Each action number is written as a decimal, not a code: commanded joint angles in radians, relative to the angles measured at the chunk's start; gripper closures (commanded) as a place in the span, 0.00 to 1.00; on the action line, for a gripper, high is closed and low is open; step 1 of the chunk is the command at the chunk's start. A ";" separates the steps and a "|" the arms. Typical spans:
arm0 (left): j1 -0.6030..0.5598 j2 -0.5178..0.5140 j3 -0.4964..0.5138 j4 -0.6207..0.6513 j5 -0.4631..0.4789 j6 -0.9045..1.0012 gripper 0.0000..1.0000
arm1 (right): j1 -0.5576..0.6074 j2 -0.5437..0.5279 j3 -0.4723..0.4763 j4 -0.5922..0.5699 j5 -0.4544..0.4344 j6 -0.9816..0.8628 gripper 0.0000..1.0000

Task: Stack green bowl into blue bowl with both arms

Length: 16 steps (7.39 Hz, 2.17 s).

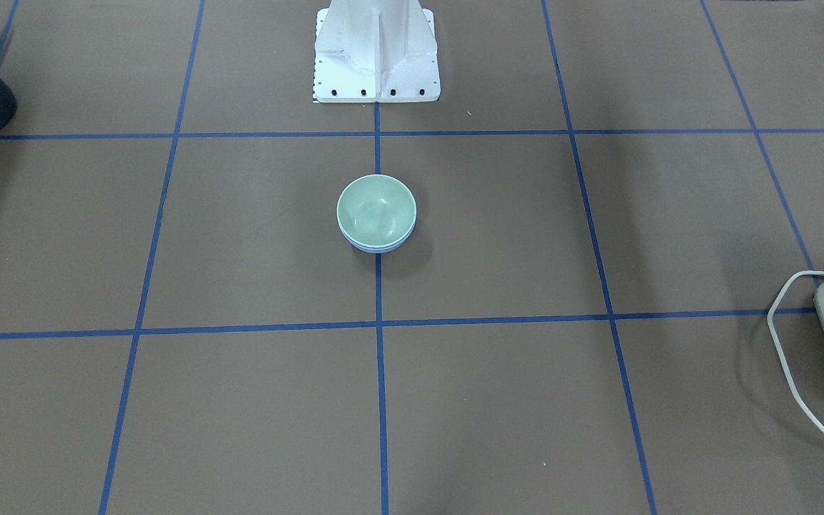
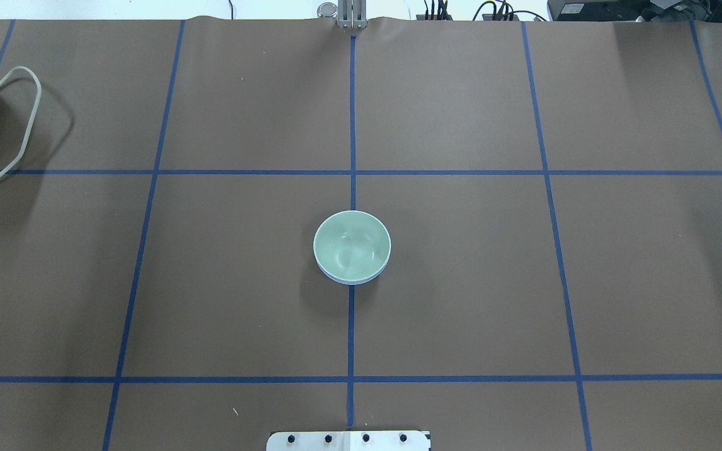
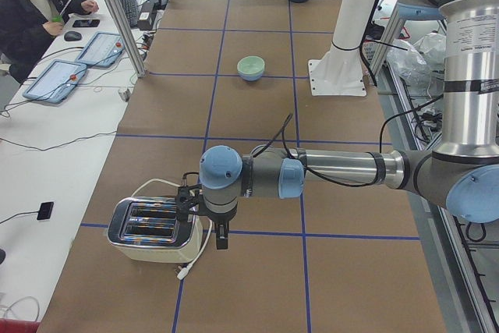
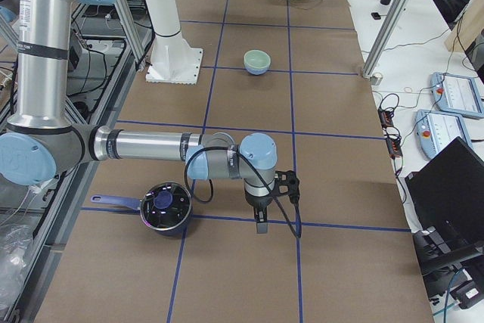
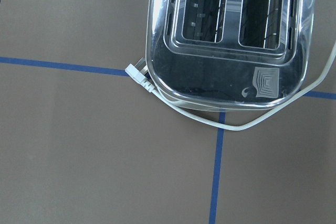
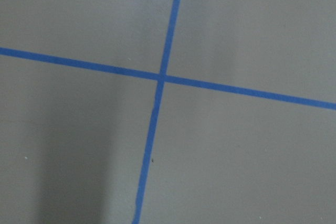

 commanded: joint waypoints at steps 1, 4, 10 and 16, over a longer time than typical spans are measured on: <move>0.000 0.024 -0.016 -0.004 0.000 0.001 0.01 | 0.026 -0.028 -0.004 0.000 -0.036 -0.004 0.00; 0.000 0.026 -0.016 -0.006 0.000 -0.001 0.01 | 0.026 -0.031 -0.008 0.000 -0.034 -0.002 0.00; 0.000 0.026 -0.016 -0.007 0.000 -0.001 0.01 | 0.026 -0.032 -0.010 -0.001 -0.034 0.007 0.00; 0.000 0.033 -0.016 -0.007 0.000 -0.001 0.01 | 0.026 -0.043 -0.010 0.000 -0.033 0.004 0.00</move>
